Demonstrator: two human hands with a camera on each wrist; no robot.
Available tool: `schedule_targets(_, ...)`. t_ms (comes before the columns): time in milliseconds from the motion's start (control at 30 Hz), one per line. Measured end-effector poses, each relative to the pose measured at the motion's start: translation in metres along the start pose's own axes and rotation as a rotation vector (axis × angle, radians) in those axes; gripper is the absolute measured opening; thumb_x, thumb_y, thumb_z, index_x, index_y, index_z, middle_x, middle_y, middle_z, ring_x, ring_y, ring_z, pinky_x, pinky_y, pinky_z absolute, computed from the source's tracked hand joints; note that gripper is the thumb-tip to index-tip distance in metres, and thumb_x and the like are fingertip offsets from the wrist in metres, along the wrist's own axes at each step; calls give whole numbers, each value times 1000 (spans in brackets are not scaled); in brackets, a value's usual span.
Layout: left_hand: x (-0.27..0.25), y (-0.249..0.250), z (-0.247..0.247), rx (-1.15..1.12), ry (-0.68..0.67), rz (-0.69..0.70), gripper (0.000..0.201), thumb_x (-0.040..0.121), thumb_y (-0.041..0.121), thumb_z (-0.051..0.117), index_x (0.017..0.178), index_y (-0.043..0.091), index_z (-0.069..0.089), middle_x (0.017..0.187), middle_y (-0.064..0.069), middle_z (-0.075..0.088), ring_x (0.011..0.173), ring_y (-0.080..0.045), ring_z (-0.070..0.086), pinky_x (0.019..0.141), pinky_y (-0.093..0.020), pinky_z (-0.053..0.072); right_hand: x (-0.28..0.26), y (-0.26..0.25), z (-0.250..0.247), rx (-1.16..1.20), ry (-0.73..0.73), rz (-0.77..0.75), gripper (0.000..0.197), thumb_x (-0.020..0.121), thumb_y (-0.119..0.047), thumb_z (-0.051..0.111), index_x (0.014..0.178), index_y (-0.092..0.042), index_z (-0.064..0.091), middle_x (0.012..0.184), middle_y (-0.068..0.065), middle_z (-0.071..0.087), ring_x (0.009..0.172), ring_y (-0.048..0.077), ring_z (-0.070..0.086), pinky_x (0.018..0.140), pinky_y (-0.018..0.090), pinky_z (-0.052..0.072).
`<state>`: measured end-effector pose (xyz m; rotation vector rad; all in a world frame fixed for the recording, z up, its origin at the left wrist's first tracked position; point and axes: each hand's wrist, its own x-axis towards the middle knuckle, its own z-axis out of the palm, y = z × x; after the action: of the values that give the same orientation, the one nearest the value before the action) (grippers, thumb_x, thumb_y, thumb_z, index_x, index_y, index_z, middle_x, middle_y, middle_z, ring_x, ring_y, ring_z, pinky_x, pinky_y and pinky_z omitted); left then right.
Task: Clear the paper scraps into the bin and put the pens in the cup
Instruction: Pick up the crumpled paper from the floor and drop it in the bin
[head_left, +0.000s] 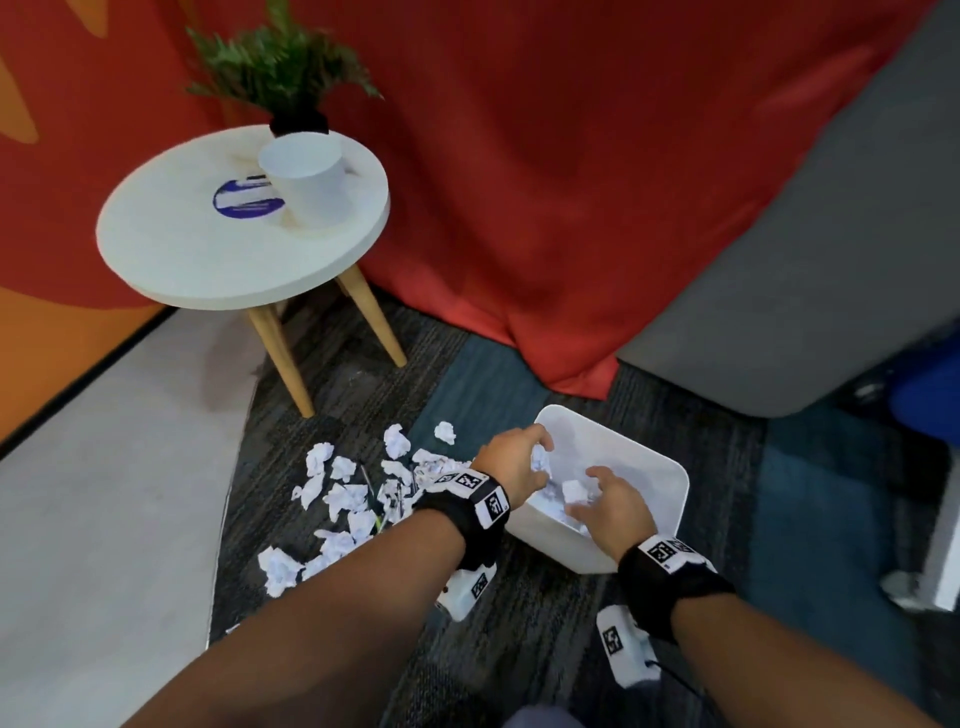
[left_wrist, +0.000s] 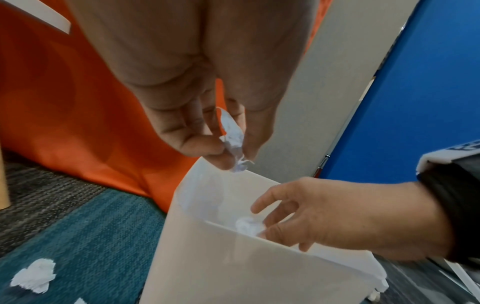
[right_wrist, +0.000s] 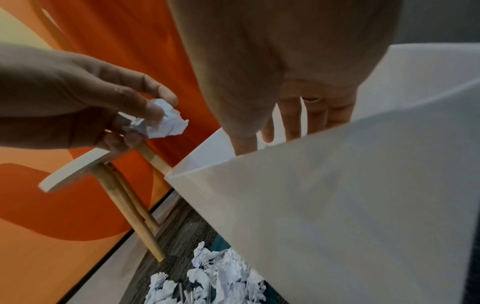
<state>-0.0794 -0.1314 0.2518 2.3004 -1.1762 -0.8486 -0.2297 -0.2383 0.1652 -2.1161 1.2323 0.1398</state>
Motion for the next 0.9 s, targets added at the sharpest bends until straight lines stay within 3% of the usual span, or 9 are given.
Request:
schedule_targets(133, 13, 1, 8, 28, -20, 1, 35, 82, 19, 68, 114, 23, 55, 118, -6, 60, 109, -25, 56, 88, -33, 46, -1, 9, -1, 38, 63, -12, 51, 83, -28, 71, 130, -18, 54, 121, 9, 63, 112, 25, 59, 96, 32, 44)
schedule_targets(233, 20, 4, 12, 57, -35, 16, 42, 82, 20, 68, 121, 26, 55, 120, -6, 61, 112, -25, 57, 91, -33, 46, -5, 10, -4, 94, 120, -50, 39, 87, -22, 66, 125, -19, 57, 115, 8, 63, 104, 23, 60, 92, 31, 45)
schedule_targets(333, 25, 7, 17, 88, -89, -5, 55, 83, 29, 67, 133, 38, 48, 125, 1, 62, 112, -23, 59, 93, -33, 48, -2, 8, -7, 160, 145, -68, 32, 88, -20, 62, 118, -22, 57, 106, 4, 63, 90, 21, 61, 84, 33, 48)
schedule_targets(433, 26, 7, 20, 62, -79, -51, 58, 83, 37, 66, 135, 47, 43, 125, 10, 63, 113, -20, 60, 94, -32, 49, 1, 0, -15, 229, 169, -131, 25, 88, -17, 60, 111, -23, 58, 98, 3, 64, 81, 21, 62, 81, 36, 51)
schedule_targets(600, 10, 1, 9, 6, -18, -41, 32, 87, 38, 60, 118, 39, 55, 104, 12, 69, 101, -19, 63, 87, -34, 51, -8, -28, -24, 234, 256, -289, 21, 87, -10, 59, 106, -21, 60, 93, 0, 64, 79, 17, 59, 77, 33, 49)
schedule_targets(700, -8, -31, -3, -22, 36, -57, 17, 86, 39, 60, 103, 35, 60, 94, 9, 69, 93, -20, 64, 78, -32, 51, -24, -63, -6, 200, 317, -501, 21, 87, -6, 57, 104, -18, 60, 95, -7, 61, 81, 13, 56, 75, 29, 45)
schedule_targets(767, -26, -66, -7, -17, 52, -69, 13, 85, 38, 60, 96, 32, 61, 94, 4, 70, 91, -22, 64, 73, -29, 49, -38, -88, 24, 164, 306, -647, 17, 86, -8, 55, 101, -16, 61, 94, -4, 62, 83, 15, 55, 76, 29, 44)
schedule_targets(900, -74, -163, -5, 34, 10, -206, 12, 84, 37, 58, 94, 30, 61, 97, 2, 68, 93, -21, 62, 70, -27, 43, -63, -121, 113, 26, 68, -786, 16, 85, -13, 54, 98, -16, 63, 91, 0, 62, 85, 20, 56, 73, 34, 46)
